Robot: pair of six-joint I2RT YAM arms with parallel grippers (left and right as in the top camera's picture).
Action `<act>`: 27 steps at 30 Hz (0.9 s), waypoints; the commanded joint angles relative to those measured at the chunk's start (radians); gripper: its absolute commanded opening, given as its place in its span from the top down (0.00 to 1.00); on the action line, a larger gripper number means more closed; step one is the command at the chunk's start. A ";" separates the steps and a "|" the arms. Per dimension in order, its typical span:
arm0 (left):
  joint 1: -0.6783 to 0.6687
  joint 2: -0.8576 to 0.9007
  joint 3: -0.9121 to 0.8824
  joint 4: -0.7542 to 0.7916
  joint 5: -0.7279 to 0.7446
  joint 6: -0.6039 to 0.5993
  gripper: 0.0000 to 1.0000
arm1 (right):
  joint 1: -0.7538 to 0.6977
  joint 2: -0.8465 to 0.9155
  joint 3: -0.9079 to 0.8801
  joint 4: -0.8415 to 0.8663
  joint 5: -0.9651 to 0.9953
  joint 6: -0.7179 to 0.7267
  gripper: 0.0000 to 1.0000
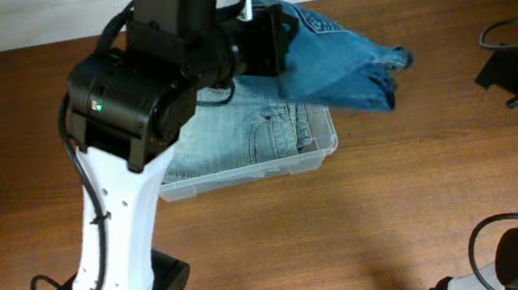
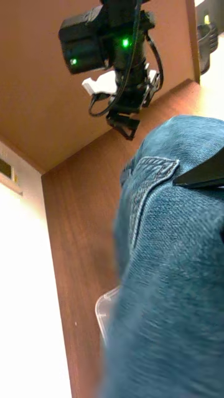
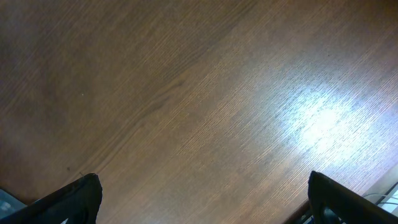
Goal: Pack container
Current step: 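Lift the dark-blue jeans' edge and swing it toward the bin's right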
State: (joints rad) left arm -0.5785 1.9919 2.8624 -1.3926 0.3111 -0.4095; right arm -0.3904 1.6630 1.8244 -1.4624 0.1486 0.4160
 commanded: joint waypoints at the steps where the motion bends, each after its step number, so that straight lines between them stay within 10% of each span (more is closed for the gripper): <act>1: 0.009 0.004 0.022 0.043 -0.030 0.003 1.00 | -0.003 -0.015 -0.003 0.000 0.001 0.009 0.02; 18: -0.041 0.211 0.018 0.173 0.048 0.092 0.99 | -0.003 -0.015 -0.003 0.000 0.002 0.009 0.02; 27: -0.027 0.219 0.018 -0.152 0.036 0.399 0.98 | -0.003 -0.015 -0.003 0.000 0.002 0.009 0.02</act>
State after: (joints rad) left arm -0.6167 2.2406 2.8578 -1.4906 0.3542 -0.1478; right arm -0.3904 1.6630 1.8244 -1.4624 0.1486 0.4164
